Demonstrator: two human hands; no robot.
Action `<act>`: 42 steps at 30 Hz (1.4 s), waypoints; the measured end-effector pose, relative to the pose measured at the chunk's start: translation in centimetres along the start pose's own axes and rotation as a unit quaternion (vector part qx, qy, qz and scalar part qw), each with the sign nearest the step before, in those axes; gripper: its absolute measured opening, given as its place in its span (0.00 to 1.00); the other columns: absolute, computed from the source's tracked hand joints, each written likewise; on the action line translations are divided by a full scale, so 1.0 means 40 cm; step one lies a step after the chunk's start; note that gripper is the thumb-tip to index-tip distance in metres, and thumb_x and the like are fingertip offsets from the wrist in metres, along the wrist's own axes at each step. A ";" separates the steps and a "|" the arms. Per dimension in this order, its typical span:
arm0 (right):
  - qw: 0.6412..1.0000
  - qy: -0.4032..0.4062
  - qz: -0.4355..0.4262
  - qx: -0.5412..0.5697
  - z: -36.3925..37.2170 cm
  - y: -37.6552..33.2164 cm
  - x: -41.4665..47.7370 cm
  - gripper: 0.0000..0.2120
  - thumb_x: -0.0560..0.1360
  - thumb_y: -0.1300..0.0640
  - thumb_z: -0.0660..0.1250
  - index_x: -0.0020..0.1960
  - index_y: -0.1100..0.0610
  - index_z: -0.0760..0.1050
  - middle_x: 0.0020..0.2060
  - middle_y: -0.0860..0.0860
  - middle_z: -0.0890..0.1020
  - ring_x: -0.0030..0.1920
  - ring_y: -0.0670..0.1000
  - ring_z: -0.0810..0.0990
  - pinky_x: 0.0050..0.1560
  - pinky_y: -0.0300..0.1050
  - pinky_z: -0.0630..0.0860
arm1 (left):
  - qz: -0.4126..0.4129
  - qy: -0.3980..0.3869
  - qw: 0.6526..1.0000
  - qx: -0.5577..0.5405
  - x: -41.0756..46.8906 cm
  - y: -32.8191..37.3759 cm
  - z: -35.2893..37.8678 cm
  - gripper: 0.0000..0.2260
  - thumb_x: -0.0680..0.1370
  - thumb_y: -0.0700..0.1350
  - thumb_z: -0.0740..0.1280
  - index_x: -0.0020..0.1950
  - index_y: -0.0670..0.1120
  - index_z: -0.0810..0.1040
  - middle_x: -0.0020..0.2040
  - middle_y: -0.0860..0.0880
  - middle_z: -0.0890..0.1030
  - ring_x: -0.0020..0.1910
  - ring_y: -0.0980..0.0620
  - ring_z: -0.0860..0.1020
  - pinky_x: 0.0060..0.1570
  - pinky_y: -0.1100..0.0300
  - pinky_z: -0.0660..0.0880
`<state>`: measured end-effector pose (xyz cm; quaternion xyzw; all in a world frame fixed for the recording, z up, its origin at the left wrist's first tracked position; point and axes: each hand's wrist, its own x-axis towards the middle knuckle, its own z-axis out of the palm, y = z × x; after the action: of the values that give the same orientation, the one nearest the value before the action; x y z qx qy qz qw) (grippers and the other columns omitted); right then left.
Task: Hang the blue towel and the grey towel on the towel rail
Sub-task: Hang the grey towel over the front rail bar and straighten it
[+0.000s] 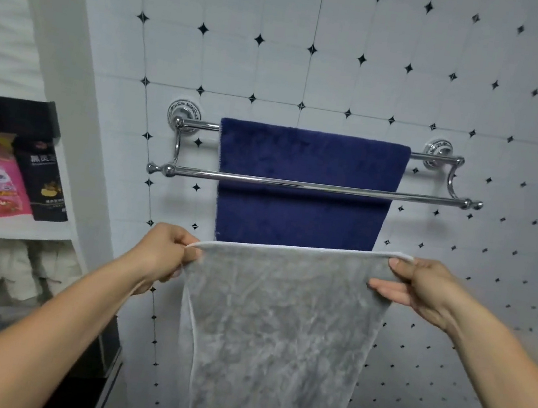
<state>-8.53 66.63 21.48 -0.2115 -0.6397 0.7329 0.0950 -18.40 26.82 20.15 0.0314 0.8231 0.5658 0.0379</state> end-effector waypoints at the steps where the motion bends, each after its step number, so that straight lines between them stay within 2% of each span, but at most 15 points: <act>1: 1.000 0.001 -0.012 0.020 -0.001 -0.008 0.023 0.05 0.79 0.65 0.64 0.53 0.66 0.75 0.43 0.62 0.84 0.37 0.61 0.87 0.30 0.43 0.82 | -0.004 0.006 1.000 -0.015 0.009 0.012 0.014 0.05 0.79 0.35 0.64 0.44 0.41 0.77 0.33 0.43 0.77 0.18 0.52 0.73 0.19 0.68 0.61; 4: 0.997 0.002 -0.027 0.068 -0.006 -0.031 0.091 0.03 0.77 0.66 0.68 0.49 0.66 0.75 0.31 0.58 0.85 0.33 0.56 0.86 0.28 0.40 0.81 | -0.024 0.023 0.994 -0.103 0.030 0.053 0.058 0.04 0.81 0.37 0.61 0.47 0.41 0.73 0.34 0.41 0.80 0.23 0.48 0.82 0.17 0.63 0.73; 8: 0.990 -0.018 -0.005 0.142 -0.022 -0.074 0.197 0.04 0.76 0.69 0.66 0.50 0.69 0.74 0.36 0.64 0.84 0.34 0.57 0.86 0.29 0.41 0.81 | -0.039 0.077 0.965 -0.248 0.078 0.101 0.093 0.03 0.79 0.33 0.64 0.51 0.35 0.75 0.40 0.37 0.80 0.25 0.49 0.82 0.25 0.63 0.79; 10: 0.982 -0.028 -0.008 0.185 -0.020 -0.100 0.246 0.04 0.76 0.70 0.64 0.51 0.69 0.74 0.39 0.65 0.84 0.34 0.57 0.86 0.30 0.41 0.81 | -0.040 0.096 0.934 -0.342 0.105 0.128 0.107 0.07 0.78 0.32 0.65 0.56 0.34 0.74 0.45 0.38 0.78 0.32 0.46 0.83 0.29 0.63 0.80; 13: 0.962 -0.038 -0.035 0.266 0.004 -0.133 0.301 0.05 0.78 0.72 0.60 0.51 0.67 0.74 0.32 0.58 0.85 0.31 0.52 0.86 0.32 0.40 0.82 | -0.012 0.124 0.869 -0.479 0.141 0.166 0.135 0.14 0.77 0.28 0.61 0.63 0.36 0.70 0.51 0.39 0.76 0.44 0.42 0.81 0.37 0.61 0.81; 16: 0.924 -0.061 -0.074 0.370 0.023 -0.150 0.331 0.13 0.77 0.76 0.56 0.57 0.65 0.72 0.43 0.60 0.84 0.35 0.54 0.87 0.45 0.48 0.83 | 0.047 0.125 0.841 -0.525 0.160 0.193 0.164 0.11 0.77 0.25 0.55 0.46 0.37 0.74 0.51 0.39 0.77 0.48 0.44 0.79 0.38 0.61 0.82; 20: 0.869 -0.128 -0.117 0.463 0.023 -0.148 0.329 0.19 0.71 0.81 0.50 0.51 0.65 0.72 0.50 0.64 0.80 0.42 0.59 0.86 0.47 0.52 0.84 | 0.082 0.119 0.819 -0.555 0.175 0.204 0.174 0.15 0.77 0.24 0.53 0.47 0.40 0.75 0.49 0.43 0.79 0.49 0.47 0.80 0.42 0.58 0.83; 24: 0.841 -0.216 -0.162 0.469 0.000 -0.153 0.316 0.14 0.66 0.67 0.57 0.47 0.65 0.78 0.46 0.59 0.83 0.50 0.59 0.84 0.56 0.53 0.80 | 0.119 0.068 0.780 -0.610 0.171 0.206 0.182 0.20 0.73 0.24 0.52 0.50 0.38 0.81 0.47 0.42 0.84 0.48 0.46 0.84 0.54 0.53 0.80; 26: 0.852 -0.184 -0.155 0.464 0.014 -0.166 0.310 0.07 0.73 0.59 0.66 0.48 0.62 0.76 0.46 0.57 0.80 0.52 0.58 0.82 0.60 0.56 0.77 | 0.148 0.026 0.743 -0.652 0.165 0.214 0.178 0.17 0.65 0.28 0.56 0.50 0.35 0.77 0.47 0.40 0.82 0.51 0.43 0.81 0.57 0.49 0.78; 28: 0.872 -0.125 -0.139 0.452 0.036 -0.182 0.313 0.10 0.72 0.56 0.72 0.47 0.60 0.75 0.44 0.55 0.78 0.50 0.55 0.82 0.62 0.56 0.76 | 0.160 0.026 0.719 -0.676 0.164 0.233 0.180 0.13 0.64 0.33 0.66 0.48 0.37 0.76 0.48 0.40 0.81 0.53 0.41 0.81 0.60 0.48 0.77; 31: 0.887 -0.083 -0.139 0.432 0.061 -0.190 0.315 0.09 0.72 0.67 0.70 0.45 0.57 0.73 0.43 0.55 0.76 0.48 0.54 0.79 0.61 0.51 0.76 | 0.144 0.086 0.753 -0.636 0.166 0.267 0.207 0.03 0.74 0.37 0.70 0.44 0.42 0.76 0.43 0.45 0.82 0.45 0.50 0.83 0.50 0.57 0.80; 35: 0.886 -0.063 -0.160 0.431 0.059 -0.178 0.306 0.14 0.74 0.72 0.65 0.43 0.54 0.68 0.37 0.54 0.75 0.40 0.52 0.80 0.57 0.51 0.77 | 0.119 0.178 0.775 -0.595 0.168 0.269 0.227 0.14 0.73 0.28 0.68 0.43 0.45 0.70 0.37 0.47 0.74 0.36 0.52 0.77 0.44 0.61 0.78; 37: 0.890 -0.067 -0.172 0.417 0.055 -0.169 0.298 0.14 0.75 0.72 0.65 0.44 0.54 0.68 0.36 0.54 0.78 0.39 0.51 0.81 0.54 0.49 0.79 | 0.124 0.188 0.791 -0.569 0.164 0.259 0.225 0.15 0.72 0.27 0.68 0.45 0.45 0.69 0.36 0.47 0.73 0.34 0.54 0.77 0.43 0.62 0.78; 40: 0.922 -0.053 -0.190 0.335 0.046 -0.159 0.293 0.15 0.74 0.70 0.67 0.39 0.53 0.68 0.31 0.48 0.78 0.37 0.47 0.80 0.37 0.38 0.77 | 0.137 0.181 0.804 -0.549 0.159 0.245 0.226 0.14 0.73 0.27 0.67 0.48 0.44 0.70 0.35 0.48 0.73 0.32 0.56 0.77 0.42 0.64 0.78; 42: 0.931 -0.047 -0.192 0.308 0.042 -0.160 0.286 0.16 0.74 0.69 0.68 0.36 0.53 0.67 0.32 0.48 0.74 0.38 0.47 0.78 0.39 0.38 0.74 | 0.145 0.172 0.805 -0.550 0.157 0.238 0.224 0.14 0.73 0.27 0.66 0.51 0.43 0.72 0.35 0.49 0.73 0.32 0.57 0.76 0.43 0.65 0.78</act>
<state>-20.30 70.87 25.71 -0.0105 -0.4145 0.8706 0.2647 -23.67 39.16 25.68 0.0264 0.3533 0.9185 -0.1754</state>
